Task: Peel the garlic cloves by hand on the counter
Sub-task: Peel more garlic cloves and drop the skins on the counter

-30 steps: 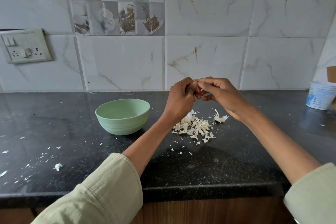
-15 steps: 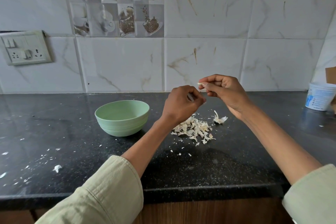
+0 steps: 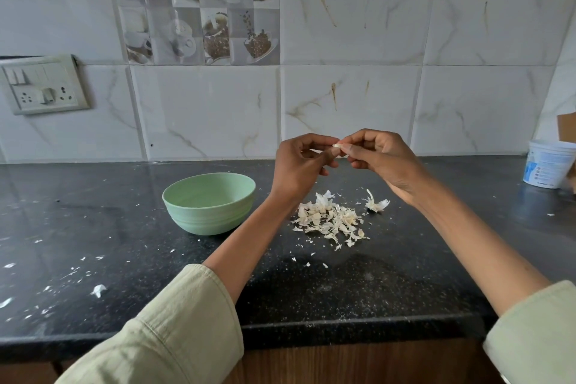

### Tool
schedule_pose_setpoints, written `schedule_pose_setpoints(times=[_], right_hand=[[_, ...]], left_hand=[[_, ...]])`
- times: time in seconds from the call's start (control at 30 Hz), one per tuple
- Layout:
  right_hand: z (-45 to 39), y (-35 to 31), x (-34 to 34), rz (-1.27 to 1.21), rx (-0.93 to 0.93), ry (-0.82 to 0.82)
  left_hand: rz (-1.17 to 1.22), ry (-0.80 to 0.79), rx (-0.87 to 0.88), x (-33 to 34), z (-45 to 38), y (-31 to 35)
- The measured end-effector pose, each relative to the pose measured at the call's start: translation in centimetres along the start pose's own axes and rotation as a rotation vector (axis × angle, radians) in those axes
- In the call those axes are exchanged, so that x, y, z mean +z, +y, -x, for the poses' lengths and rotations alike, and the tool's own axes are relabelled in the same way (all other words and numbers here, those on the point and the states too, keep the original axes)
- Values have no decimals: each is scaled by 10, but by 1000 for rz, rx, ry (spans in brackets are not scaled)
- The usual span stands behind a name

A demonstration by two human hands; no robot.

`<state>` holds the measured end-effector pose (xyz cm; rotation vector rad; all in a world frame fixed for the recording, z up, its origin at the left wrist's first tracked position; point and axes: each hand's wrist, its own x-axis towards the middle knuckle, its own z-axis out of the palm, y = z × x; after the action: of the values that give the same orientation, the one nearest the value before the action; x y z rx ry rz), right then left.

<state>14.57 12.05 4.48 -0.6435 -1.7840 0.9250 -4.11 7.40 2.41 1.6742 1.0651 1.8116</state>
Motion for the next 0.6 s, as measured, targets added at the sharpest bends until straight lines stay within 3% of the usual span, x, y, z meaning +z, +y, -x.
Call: schedule_pose_setpoints(times=[0.3,0.6], right_hand=[[-1,1,-2,238,-140,44],[1,-1,-4,287,-147,5]], left_hand=[[119,-16,-72,-1,-1,-5],[156,-112,-95,-4,-2,-7]])
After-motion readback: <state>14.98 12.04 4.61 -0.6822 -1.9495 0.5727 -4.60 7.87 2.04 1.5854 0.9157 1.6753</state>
